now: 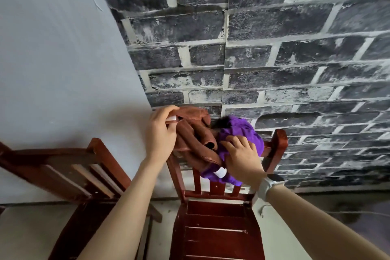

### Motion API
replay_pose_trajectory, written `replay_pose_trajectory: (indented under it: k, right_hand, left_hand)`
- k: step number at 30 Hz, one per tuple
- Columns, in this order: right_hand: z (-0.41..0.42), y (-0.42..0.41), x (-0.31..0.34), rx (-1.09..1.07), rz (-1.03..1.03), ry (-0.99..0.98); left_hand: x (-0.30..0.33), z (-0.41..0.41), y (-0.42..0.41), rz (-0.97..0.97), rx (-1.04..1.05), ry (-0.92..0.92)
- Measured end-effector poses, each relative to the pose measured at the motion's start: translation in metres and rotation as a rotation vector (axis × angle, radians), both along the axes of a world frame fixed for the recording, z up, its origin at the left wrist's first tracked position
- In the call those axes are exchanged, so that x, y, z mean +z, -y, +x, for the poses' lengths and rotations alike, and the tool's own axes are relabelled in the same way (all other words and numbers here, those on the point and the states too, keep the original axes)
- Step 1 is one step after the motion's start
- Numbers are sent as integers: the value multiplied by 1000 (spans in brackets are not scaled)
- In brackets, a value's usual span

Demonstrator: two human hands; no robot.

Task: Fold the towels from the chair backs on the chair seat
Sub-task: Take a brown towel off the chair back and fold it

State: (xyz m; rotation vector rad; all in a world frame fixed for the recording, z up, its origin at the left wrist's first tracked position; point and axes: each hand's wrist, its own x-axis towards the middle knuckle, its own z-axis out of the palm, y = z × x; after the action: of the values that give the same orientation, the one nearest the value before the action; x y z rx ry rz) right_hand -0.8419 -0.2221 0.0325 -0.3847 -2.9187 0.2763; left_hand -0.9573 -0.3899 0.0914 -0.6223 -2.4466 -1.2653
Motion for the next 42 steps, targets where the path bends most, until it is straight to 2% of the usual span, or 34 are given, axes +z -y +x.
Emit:
replay_pose_trajectory:
  k: [2, 5, 9, 13, 16, 18, 20, 22, 25, 27, 31, 33, 38, 40, 42]
  right_hand:
    - [0, 1, 7, 3, -111, 74]
    - [8, -3, 11, 49, -116, 184]
    - [15, -4, 10, 116, -198, 174]
    - [26, 18, 12, 251, -275, 72]
    - [31, 37, 9, 308, -248, 116]
    - [32, 45, 7, 291, -324, 162]
    - [38, 54, 5, 331, -369, 163]
    - [48, 70, 2, 452, -449, 139]
    - [74, 97, -10, 561, -692, 189]
    - [93, 102, -19, 507, -837, 227]
    - [125, 90, -27, 343, -971, 187]
    - [137, 81, -18, 309, -942, 167]
    - [156, 55, -5, 290, -583, 169]
    - [164, 47, 1, 227, -378, -22]
    - [170, 39, 8, 187, -302, -202]
  left_hand:
    - [19, 12, 8, 48, -13, -84]
    - [25, 41, 28, 64, 9, -146]
    - [5, 78, 73, 52, 154, -99]
    - [-7, 120, 99, -42, 101, -37]
    - [-8, 144, 108, -69, 87, -61]
    - [-8, 158, 115, -72, 109, -64]
    - [-10, 174, 123, -37, 103, 5]
    - [-13, 190, 130, 28, 76, 147]
    - [-18, 208, 136, 112, 62, 320]
    - [-22, 215, 139, 94, 68, 368]
    - [-44, 216, 147, -89, 130, 404]
    - [-54, 214, 145, -137, 108, 418]
    - [-57, 207, 122, -176, 35, 295]
    - [-51, 204, 111, -162, -16, 246]
    - [-41, 204, 101, -127, -72, 252]
